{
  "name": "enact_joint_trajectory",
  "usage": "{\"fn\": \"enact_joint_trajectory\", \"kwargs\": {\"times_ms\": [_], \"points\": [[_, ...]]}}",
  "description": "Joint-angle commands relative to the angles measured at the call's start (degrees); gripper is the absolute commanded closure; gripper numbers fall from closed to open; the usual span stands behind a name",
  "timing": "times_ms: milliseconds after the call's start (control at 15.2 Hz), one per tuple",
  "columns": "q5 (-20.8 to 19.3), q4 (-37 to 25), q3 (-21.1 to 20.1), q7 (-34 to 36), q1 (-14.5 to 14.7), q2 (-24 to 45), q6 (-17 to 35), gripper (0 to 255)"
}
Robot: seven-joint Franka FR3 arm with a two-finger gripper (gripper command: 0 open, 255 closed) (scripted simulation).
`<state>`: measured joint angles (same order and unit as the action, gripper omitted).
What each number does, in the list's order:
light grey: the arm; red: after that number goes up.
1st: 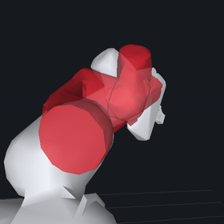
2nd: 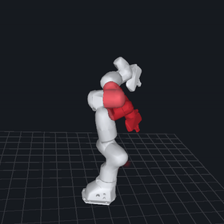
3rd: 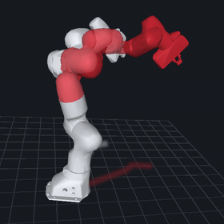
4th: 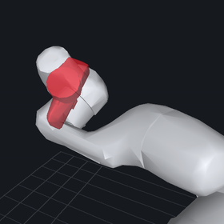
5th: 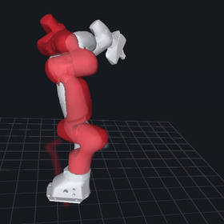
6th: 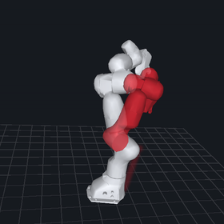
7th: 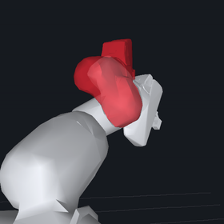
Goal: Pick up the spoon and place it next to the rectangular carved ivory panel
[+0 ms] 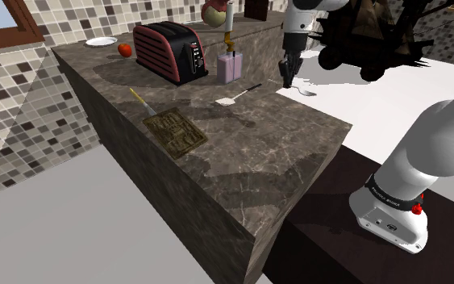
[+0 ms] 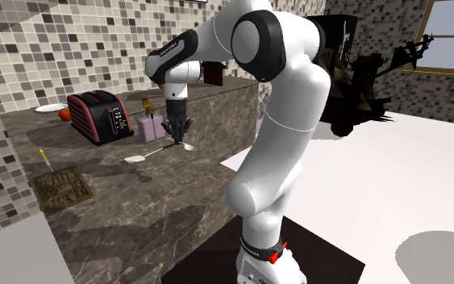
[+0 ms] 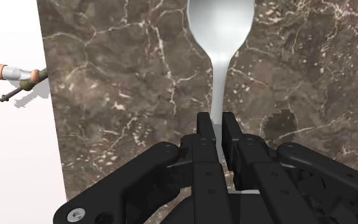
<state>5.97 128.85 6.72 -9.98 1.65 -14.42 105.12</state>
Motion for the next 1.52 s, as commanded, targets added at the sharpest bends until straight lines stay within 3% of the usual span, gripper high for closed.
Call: {"fn": "enact_joint_trajectory", "kwargs": {"times_ms": [0, 660, 1122, 1452], "points": [[1.1, -1.8, -1.5, 2.3, 1.2, 2.0, 0.4, 255], [3.9, -15.8, -7.8, 13.0, 6.8, 14.7, 0.8, 255], [3.7, -31.8, -11.3, 21.1, 10.9, 27.2, -1.4, 255], [3.8, -29.0, -11.2, 20.5, 11.0, 28.0, 2.2, 255]]}}
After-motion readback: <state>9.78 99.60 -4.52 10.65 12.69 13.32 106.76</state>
